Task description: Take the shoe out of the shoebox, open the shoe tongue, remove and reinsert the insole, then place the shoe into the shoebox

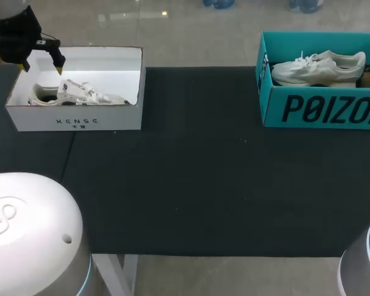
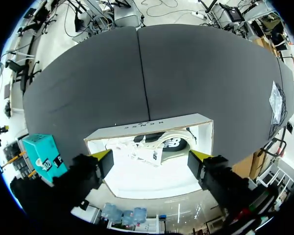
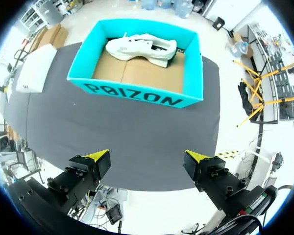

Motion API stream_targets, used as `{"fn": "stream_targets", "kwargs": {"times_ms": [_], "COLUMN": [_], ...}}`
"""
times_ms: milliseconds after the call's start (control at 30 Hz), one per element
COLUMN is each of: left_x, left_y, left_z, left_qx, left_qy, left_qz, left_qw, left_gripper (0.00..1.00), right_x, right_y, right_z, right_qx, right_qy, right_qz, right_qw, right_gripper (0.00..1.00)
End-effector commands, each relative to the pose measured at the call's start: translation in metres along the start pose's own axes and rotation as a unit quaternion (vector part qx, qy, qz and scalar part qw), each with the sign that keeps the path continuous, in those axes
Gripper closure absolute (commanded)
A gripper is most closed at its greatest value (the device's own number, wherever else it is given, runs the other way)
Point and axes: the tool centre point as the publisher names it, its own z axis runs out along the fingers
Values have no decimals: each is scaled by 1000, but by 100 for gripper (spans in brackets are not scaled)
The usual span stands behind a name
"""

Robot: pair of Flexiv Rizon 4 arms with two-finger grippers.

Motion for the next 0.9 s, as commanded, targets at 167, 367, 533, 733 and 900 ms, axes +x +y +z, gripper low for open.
{"fn": "stream_targets", "kwargs": {"times_ms": [167, 367, 533, 733, 900], "left_x": [0, 0, 0, 0, 0], "left_y": [0, 0, 0, 0, 0], "left_z": [0, 0, 0, 0, 0], "left_qx": [0, 0, 0, 0, 0], "left_qy": [1, 1, 1, 1, 1], "left_qz": [1, 1, 1, 1, 1], "left_qw": [1000, 1000, 1000, 1000, 1000], "left_gripper": [0, 0, 0, 0, 0], "right_x": [-19, -41, -62, -63, -60], "right_y": [82, 132, 166, 194, 203], "right_z": [46, 66, 75, 76, 81], "right_qx": [7, 9, 25, 38, 41], "right_qy": [2, 26, 38, 40, 11], "right_qz": [0, -18, -4, 14, 37], "right_qw": [1000, 999, 999, 998, 998], "right_gripper": [0, 0, 0, 0, 0]}}
